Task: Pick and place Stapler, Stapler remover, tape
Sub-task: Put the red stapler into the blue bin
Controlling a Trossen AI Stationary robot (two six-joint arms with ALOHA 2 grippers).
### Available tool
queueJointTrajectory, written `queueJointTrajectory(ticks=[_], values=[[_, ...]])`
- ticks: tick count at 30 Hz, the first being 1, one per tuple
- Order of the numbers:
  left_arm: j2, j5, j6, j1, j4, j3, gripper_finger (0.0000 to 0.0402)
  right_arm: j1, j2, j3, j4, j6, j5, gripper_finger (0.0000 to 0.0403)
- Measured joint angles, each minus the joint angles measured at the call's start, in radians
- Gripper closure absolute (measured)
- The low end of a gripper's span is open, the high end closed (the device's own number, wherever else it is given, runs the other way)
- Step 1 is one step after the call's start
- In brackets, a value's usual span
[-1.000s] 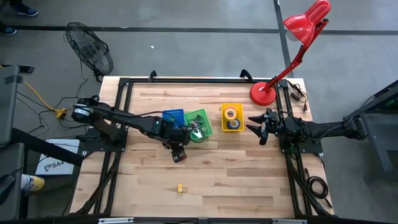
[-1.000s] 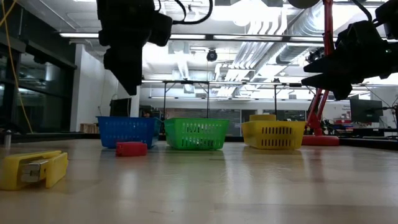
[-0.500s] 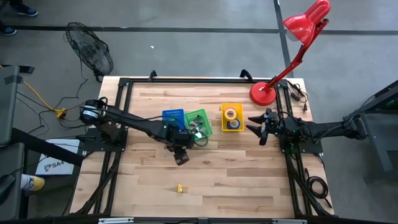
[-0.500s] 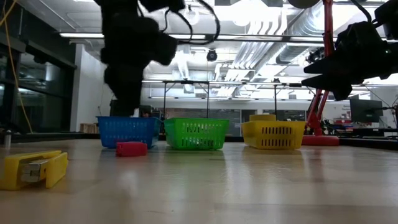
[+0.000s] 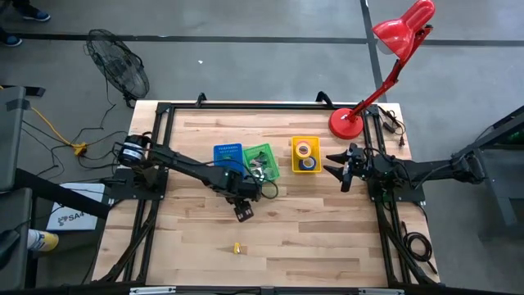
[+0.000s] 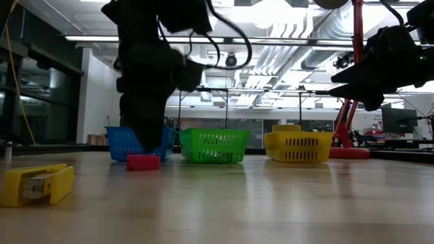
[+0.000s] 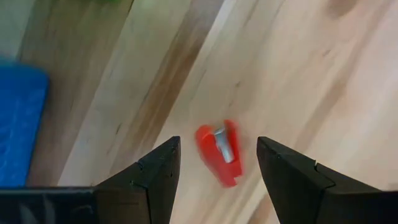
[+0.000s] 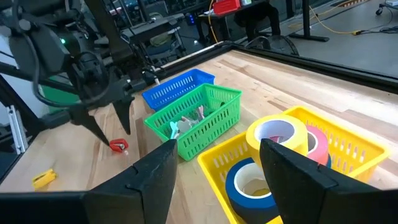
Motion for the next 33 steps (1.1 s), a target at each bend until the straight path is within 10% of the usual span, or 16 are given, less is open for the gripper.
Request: queueJointTrajectory(ticks=[24, 33], values=[[0.087, -0.020, 0.042, -0.005, -0.004, 0.003, 0.0197, 0.000, 0.020, 0.000, 0.001, 0.000, -0.004, 0.0182], [0.089, -0.011, 0.074, -0.011, -0.021, 0.001, 0.0260, 0.000, 0.020, 0.000, 0.001, 0.000, -0.003, 0.0182]])
